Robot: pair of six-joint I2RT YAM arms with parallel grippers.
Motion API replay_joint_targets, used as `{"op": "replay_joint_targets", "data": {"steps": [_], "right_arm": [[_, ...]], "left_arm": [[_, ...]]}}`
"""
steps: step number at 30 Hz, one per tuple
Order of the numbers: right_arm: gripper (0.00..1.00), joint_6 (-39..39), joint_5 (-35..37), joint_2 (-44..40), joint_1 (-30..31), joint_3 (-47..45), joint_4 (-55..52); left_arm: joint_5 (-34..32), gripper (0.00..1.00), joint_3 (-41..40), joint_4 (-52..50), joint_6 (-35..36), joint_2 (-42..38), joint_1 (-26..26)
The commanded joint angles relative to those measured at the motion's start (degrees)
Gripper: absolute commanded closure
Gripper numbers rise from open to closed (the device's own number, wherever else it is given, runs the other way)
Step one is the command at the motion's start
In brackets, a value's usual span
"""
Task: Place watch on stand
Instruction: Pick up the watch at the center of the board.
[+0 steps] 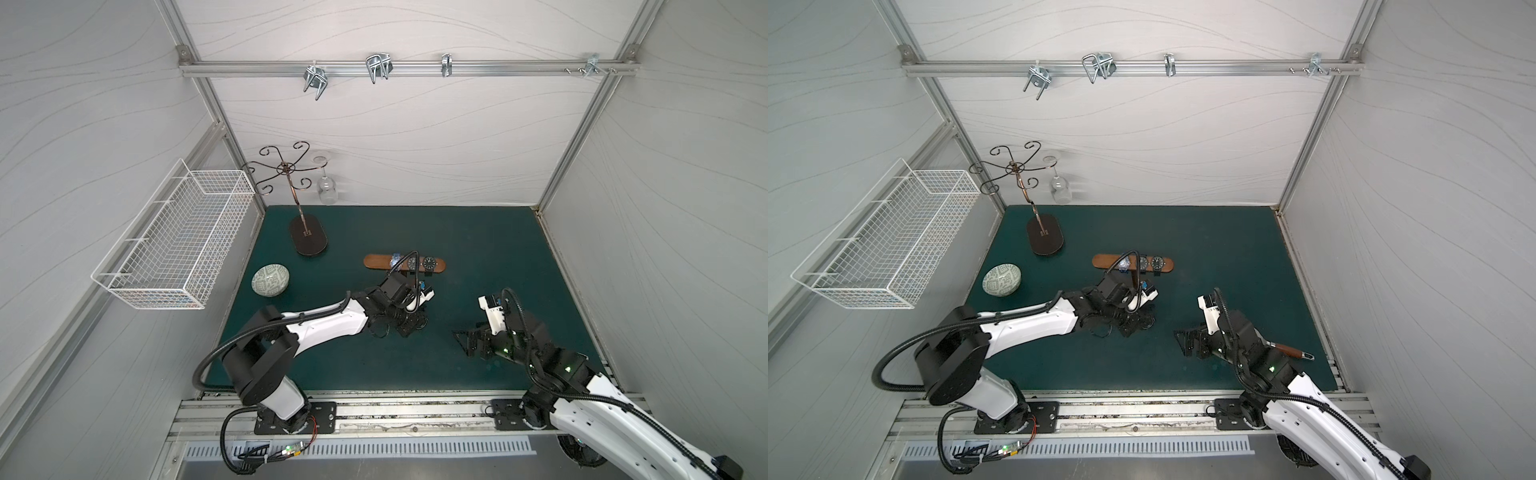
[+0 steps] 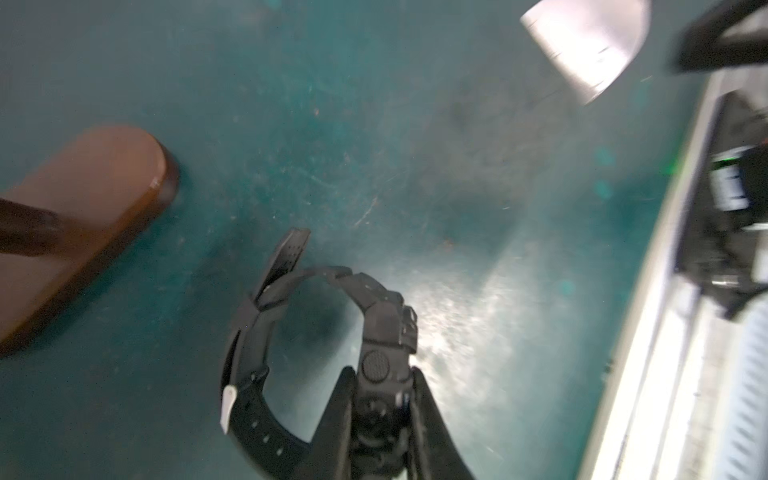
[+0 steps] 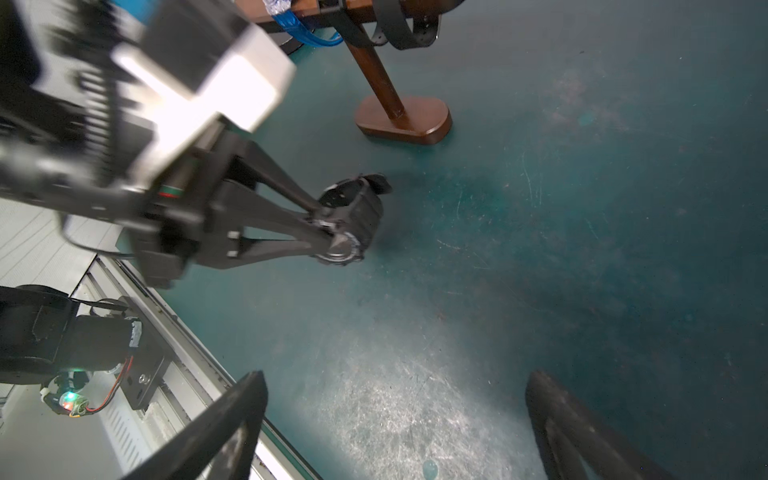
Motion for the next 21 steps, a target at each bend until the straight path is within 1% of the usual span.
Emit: {"op": "replay_joint_targets", "data": {"steps": [1, 3, 5, 7, 9, 11, 12, 14, 16, 17, 21], "right_arm": [[0.01, -1.7, 3.7, -2.3, 0.2, 0.9, 1.3], [0.01, -2.6, 5.6, -3.1, 0.1, 1.1, 2.1], [0.01, -3.0, 5.6, -2.8, 0.1, 1.1, 4.1], [0.02, -2.4, 4.8, -1.4, 0.0, 1.1, 7.1], [0.02, -1.2, 2.4, -0.3, 0.0, 1.1, 11.4], [0.05, 0.3, -1.2, 0.0, 0.0, 0.4, 17.6], [0.07, 1.2, -2.8, 0.0, -0.1, -0.3, 21.5], [0.13, 2.5, -2.7, 0.4, 0.0, -0.9, 25.8], [0.27, 2.9, -0.5, 1.7, 0.0, -0.6, 27.5], [0.3, 2.8, -0.2, 2.5, 0.0, -0.3, 28.3], [0.32, 3.1, -3.6, 7.7, 0.2, 1.8, 32.1]], "left_arm": [[4.0, 0.95, 0.2, 0.5, -4.6, -7.5, 1.2], [5.7, 0.95, 0.5, -0.5, -6.9, -11.4, 1.8], [7.6, 0.94, 0.6, -1.0, -9.0, -14.6, 2.4], [11.0, 0.93, 0.3, -0.4, -12.3, -17.6, 3.4], [14.8, 0.93, -0.7, 1.7, -16.2, -20.1, 4.8], [19.0, 0.93, -2.3, 5.7, -20.7, -22.5, 6.6], [20.8, 0.92, -3.2, 8.0, -23.0, -23.7, 7.4], [23.7, 0.92, -4.6, 12.1, -27.4, -25.4, 8.8], [26.5, 0.91, -5.5, 16.3, -31.7, -26.0, 9.5], [27.6, 0.91, -5.8, 17.9, -33.5, -26.0, 9.7], [31.0, 0.91, -7.7, 29.0, -42.0, -25.5, 9.8]]}}
